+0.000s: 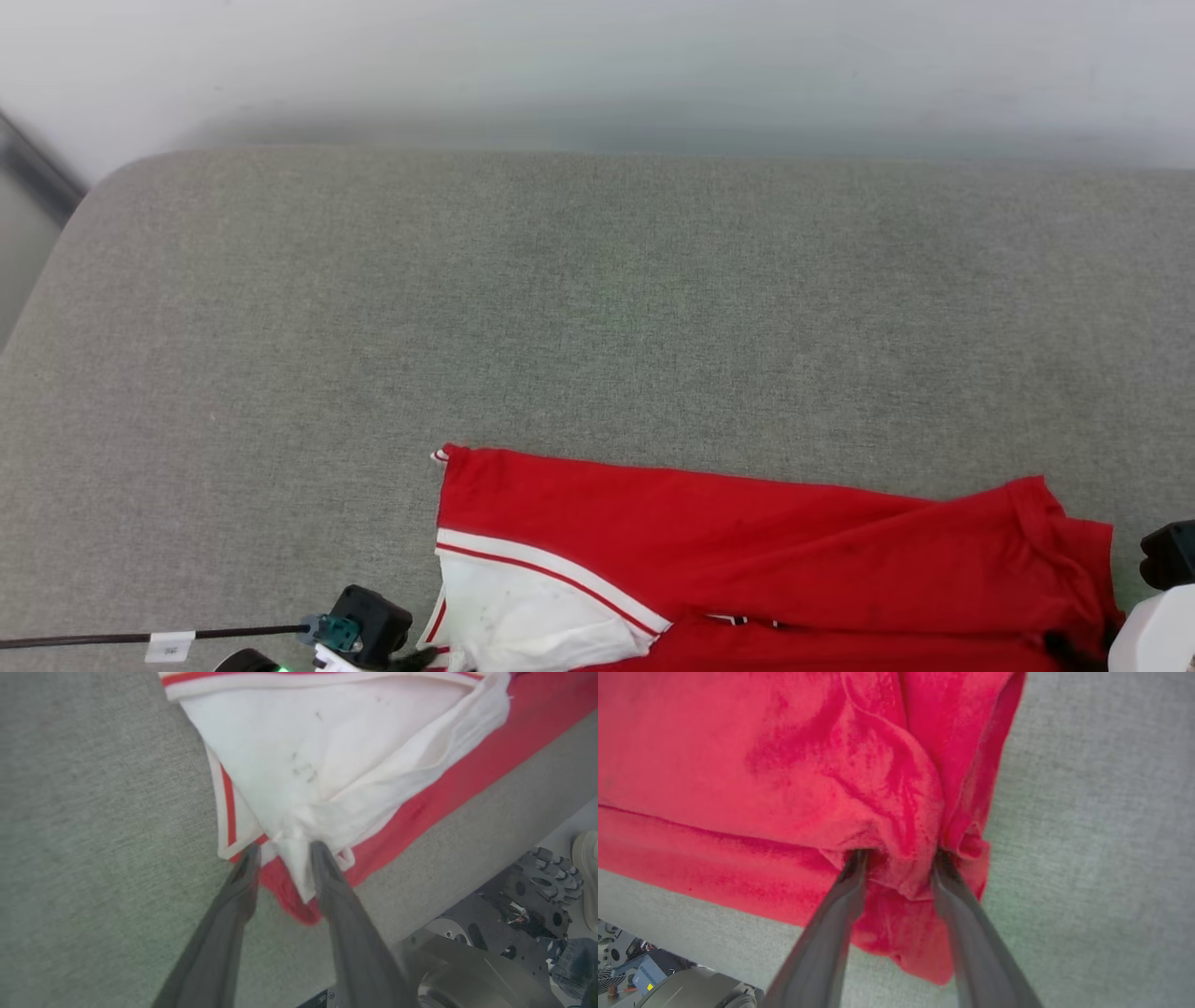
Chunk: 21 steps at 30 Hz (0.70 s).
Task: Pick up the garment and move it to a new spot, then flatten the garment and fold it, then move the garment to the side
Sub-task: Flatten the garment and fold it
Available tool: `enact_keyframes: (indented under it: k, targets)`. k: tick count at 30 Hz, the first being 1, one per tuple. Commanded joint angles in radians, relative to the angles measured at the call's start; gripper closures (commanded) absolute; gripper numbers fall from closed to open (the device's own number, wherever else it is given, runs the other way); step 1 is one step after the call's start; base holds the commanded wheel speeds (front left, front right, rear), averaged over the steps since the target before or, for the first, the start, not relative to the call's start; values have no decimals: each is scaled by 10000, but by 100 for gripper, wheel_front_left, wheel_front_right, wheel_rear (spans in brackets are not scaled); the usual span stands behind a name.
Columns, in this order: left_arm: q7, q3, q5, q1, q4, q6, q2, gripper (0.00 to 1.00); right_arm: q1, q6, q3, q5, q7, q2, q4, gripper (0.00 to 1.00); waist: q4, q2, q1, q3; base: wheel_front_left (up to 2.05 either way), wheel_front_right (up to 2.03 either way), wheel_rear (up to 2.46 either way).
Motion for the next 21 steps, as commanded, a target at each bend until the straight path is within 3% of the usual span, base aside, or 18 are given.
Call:
enact_keyframes:
  k: [1, 11, 16, 21]
  targets:
    - [-89, -9, 51, -57, 81, -55, -69, 0, 22, -15, 64, 60, -21, 44, 170, 0, -23, -1, 0, -98, 0, 0, 0]
    - [-1914, 917, 130, 65, -339, 460, -167, 0, 301, -9, -469, 575, 235, -129, -963, 0, -172, -1, 0, -810, 0, 0, 0]
    - [-3350, 1799, -53, 367, -700, 1130, -431, 0, 602, -9, -1537, 550, 856, 483, -1745, 0, -204, -1, 0, -929, 0, 0, 0]
    - [-4597, 2509, 542, 616, -699, 1720, -837, 0, 718, -9, -2608, 226, 1210, 1471, -2054, 0, -160, -1, 0, -919, 0, 0, 0]
